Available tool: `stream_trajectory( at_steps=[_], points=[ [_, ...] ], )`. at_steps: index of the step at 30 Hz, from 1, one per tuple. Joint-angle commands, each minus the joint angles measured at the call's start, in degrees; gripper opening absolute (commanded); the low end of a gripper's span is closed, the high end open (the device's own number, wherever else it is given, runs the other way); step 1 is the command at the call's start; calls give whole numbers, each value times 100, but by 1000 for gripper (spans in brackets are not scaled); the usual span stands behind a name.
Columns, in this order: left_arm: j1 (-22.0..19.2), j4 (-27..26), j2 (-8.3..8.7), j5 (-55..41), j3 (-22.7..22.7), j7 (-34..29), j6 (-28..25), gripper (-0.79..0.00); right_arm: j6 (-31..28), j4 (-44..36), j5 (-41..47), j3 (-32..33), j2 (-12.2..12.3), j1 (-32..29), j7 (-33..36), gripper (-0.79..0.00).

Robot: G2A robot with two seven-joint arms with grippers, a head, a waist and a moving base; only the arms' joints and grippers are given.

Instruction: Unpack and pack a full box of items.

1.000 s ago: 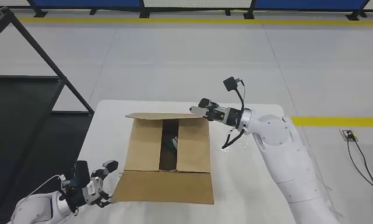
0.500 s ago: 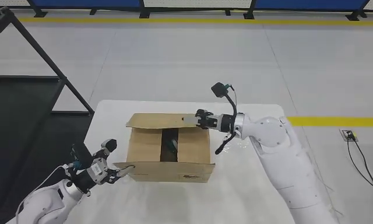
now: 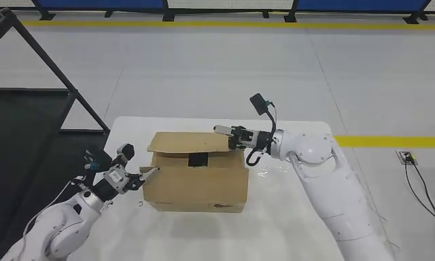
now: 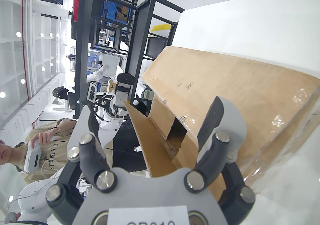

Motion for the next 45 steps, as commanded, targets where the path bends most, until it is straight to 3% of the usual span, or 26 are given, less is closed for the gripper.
stream_trajectory(
  at_steps=[1, 5, 15, 24, 33, 40, 45],
  points=[
    [-100, 99, -38, -39, 47, -28, 36, 0, -2, 0, 3, 1, 0, -1, 2, 0],
    [-279, 261, -123, -100, 156, -88, 189, 0, 22, -158, -11, -54, 0, -120, -122, 0],
    [-547, 358, -303, 240, 375, -133, 608, 0, 712, -247, 900, -19, 18, -208, 409, 0],
    [-816, 505, -461, 595, 589, -225, 805, 0, 941, -306, 1096, -49, 46, -301, 261, 0],
    [-1055, 736, -602, 640, 724, -382, 725, 0, 819, -620, 1263, 86, 100, -554, -76, 0],
    [-1145, 860, -691, 635, 726, -390, 717, 0, 1140, -549, 1111, -26, 136, -544, -47, 0],
    [-1131, 922, -735, 585, 660, -334, 652, 0, 993, -414, 1299, 39, 154, -675, -193, 0]
  ],
)
